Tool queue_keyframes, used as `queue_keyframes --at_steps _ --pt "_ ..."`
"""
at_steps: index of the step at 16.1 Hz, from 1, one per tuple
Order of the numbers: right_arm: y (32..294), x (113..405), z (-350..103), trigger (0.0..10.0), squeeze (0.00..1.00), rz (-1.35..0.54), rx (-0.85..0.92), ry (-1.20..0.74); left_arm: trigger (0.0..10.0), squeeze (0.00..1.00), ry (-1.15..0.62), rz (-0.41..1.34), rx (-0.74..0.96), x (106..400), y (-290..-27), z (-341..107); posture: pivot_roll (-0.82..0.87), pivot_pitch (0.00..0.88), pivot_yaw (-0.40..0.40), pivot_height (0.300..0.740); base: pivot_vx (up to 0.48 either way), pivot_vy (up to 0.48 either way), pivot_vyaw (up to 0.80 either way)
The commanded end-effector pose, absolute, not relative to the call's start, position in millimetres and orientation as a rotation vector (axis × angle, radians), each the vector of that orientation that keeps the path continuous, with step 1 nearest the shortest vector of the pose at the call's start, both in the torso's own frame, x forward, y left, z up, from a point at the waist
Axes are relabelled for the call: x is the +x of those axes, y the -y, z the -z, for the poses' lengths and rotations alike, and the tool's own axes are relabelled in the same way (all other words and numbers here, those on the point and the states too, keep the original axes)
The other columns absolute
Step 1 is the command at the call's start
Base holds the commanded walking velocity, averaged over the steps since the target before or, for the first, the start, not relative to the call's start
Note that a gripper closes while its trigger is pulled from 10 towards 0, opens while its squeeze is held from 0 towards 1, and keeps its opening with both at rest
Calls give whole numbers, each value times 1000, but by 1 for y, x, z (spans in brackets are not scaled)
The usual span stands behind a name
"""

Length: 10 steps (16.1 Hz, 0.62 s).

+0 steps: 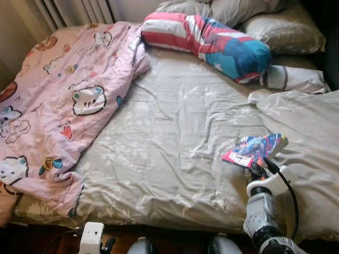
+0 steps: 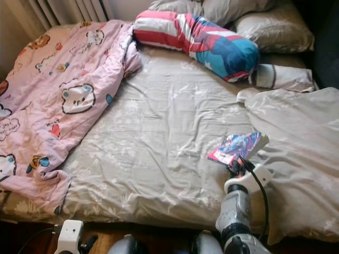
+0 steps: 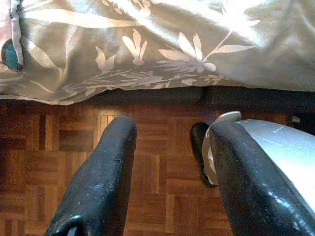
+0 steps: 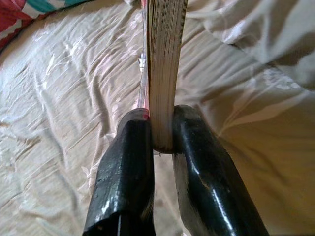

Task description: Clean up the room

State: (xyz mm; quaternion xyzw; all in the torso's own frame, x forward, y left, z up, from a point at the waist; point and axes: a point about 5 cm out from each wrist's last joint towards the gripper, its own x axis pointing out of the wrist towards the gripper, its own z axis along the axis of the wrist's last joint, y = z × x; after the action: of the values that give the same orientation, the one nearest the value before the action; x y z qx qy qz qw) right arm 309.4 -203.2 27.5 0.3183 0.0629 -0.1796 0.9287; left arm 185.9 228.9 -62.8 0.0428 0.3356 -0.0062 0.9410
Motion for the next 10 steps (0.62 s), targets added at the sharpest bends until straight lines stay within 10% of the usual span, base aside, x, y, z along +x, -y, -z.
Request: queue_keyframes --at_steps 1,10 --pt "201 310 -28 10000 0 356 636 -135 10000 0 -712 6 101 174 -235 67 84 219 81 646 0 0 0" --pt "222 313 -40 10000 0 554 910 55 10000 0 -676 5 99 162 -240 66 130 288 94 642 0 0 0"
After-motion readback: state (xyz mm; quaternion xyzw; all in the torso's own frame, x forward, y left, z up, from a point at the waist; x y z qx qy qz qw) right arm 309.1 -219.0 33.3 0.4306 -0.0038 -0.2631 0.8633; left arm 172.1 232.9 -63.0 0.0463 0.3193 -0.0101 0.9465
